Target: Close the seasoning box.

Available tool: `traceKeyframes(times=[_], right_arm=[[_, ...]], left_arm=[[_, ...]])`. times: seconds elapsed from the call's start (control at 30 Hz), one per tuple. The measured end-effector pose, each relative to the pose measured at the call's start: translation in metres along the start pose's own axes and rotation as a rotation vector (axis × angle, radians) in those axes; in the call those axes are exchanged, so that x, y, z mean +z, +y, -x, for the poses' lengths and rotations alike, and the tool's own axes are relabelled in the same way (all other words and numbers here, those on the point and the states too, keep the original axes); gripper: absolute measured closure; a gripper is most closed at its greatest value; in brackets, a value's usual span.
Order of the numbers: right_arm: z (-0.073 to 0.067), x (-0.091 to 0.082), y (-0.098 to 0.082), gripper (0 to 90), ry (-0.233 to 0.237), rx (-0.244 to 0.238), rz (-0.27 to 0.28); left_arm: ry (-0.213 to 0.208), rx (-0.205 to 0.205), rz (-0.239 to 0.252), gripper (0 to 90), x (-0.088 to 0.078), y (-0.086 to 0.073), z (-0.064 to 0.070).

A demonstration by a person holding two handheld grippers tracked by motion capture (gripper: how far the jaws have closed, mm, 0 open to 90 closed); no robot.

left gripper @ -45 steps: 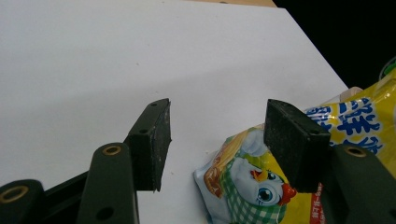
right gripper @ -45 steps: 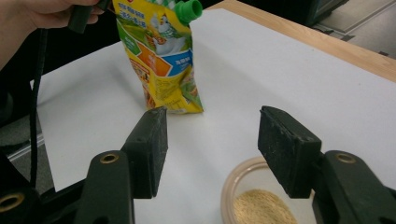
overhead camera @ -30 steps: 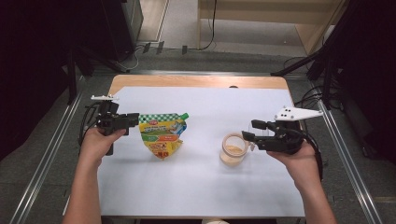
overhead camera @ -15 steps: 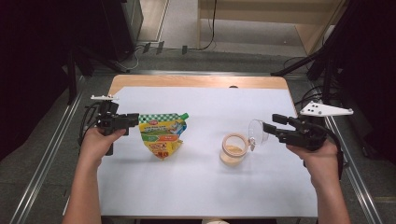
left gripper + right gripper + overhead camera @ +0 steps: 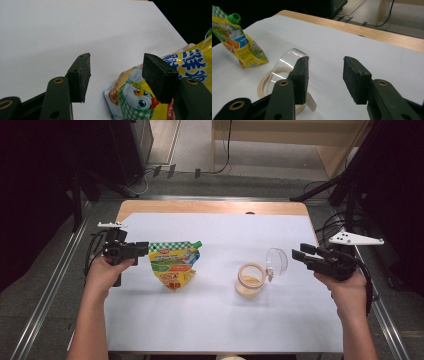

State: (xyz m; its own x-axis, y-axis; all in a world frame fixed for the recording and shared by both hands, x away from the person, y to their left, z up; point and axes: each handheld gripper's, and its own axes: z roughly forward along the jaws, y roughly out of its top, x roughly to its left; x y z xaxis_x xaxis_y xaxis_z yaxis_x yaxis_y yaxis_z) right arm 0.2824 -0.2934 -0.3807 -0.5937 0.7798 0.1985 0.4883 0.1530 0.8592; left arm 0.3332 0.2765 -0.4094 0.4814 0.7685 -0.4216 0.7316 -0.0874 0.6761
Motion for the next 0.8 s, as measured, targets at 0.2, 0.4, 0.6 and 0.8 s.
traceKeyframes(times=[0.2, 0.4, 0.6, 0.8], right_arm=[[0.003, 0.006, -0.006, 75.9, -0.003, 0.010, -0.009], [0.004, 0.017, -0.016, 89.1, 0.026, 0.028, -0.055], [0.000, 0.033, -0.022, 90.0, 0.070, 0.033, -0.098], [-0.007, 0.042, -0.024, 90.0, 0.097, 0.023, -0.115]], left_arm=[[-0.001, -0.001, -0.001, 40.3, 0.000, 0.000, 0.000], [0.000, -0.004, -0.004, 40.2, 0.002, 0.001, -0.001], [-0.003, 0.000, -0.008, 40.3, 0.003, 0.000, 0.000], [-0.007, 0.000, -0.014, 40.1, 0.005, 0.000, 0.000]])
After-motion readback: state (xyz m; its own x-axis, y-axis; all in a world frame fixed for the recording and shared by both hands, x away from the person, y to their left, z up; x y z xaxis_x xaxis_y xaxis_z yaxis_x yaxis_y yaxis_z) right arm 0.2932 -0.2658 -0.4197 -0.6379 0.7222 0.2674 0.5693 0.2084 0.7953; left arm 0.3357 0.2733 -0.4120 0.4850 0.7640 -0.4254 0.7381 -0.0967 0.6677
